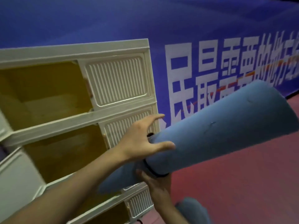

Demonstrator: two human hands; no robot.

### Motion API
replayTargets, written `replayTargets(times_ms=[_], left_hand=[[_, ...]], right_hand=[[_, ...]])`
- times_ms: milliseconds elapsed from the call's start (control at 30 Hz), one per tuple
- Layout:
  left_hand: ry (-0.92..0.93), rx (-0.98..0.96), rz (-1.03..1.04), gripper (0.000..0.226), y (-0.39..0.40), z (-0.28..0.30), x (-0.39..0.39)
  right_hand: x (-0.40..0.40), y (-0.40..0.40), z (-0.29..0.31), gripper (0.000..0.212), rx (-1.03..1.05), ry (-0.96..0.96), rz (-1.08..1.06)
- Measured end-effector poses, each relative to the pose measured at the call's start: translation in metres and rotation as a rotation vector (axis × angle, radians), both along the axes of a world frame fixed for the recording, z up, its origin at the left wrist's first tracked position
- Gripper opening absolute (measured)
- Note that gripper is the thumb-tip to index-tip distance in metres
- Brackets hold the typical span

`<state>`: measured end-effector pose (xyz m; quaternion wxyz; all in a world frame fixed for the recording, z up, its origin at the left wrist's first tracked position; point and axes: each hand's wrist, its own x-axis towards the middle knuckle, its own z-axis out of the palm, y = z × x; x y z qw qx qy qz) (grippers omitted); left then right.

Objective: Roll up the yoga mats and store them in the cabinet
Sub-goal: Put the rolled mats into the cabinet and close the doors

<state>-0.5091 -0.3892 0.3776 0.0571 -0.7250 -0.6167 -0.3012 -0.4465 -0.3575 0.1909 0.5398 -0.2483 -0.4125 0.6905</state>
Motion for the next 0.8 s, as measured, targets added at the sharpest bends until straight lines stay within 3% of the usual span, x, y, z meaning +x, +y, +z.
replayTargets(times_ms=[133,167,233,300,367,433,533,633,733,800], left_hand=[[-0.381,0.455,0.357,0.087,0.011,0.046,-0.081],[-0.494,0.508,0.459,0.094,0.018,0.061,-0.107],[-0.652,0.388,0.603,0.116,0.028,0.084,-0.149],[-0.648,0.137,0.617,0.126,0.037,0.093,-0.174],[-0.557,0.019,0.600,0.122,0.047,0.093,-0.184],[-0.548,0.099,0.610,0.105,0.057,0.094,-0.190],[-0.801,0.338,0.641,0.081,0.058,0.108,-0.191],[-0.958,0.231,0.629,0.062,0.050,0.118,-0.184],[-0.844,0.186,0.503,0.038,0.043,0.111,-0.162],[-0.708,0.220,0.390,0.035,0.041,0.106,-0.136]], right_hand=[[-0.007,0.003,0.025,0.116,-0.001,0.079,-0.006],[-0.008,0.002,0.033,0.114,-0.024,0.114,0.041],[-0.007,-0.001,0.043,0.110,-0.082,0.155,0.095],[-0.006,-0.007,0.050,0.111,-0.120,0.142,0.127],[-0.007,-0.012,0.054,0.114,-0.158,0.143,0.149],[-0.009,-0.015,0.054,0.118,-0.180,0.142,0.152],[-0.014,-0.020,0.048,0.129,-0.176,0.136,0.166],[-0.021,-0.023,0.039,0.132,-0.147,0.071,0.135],[-0.027,-0.028,0.031,0.135,-0.076,-0.045,0.103],[-0.032,-0.033,0.026,0.133,-0.042,-0.127,0.136]])
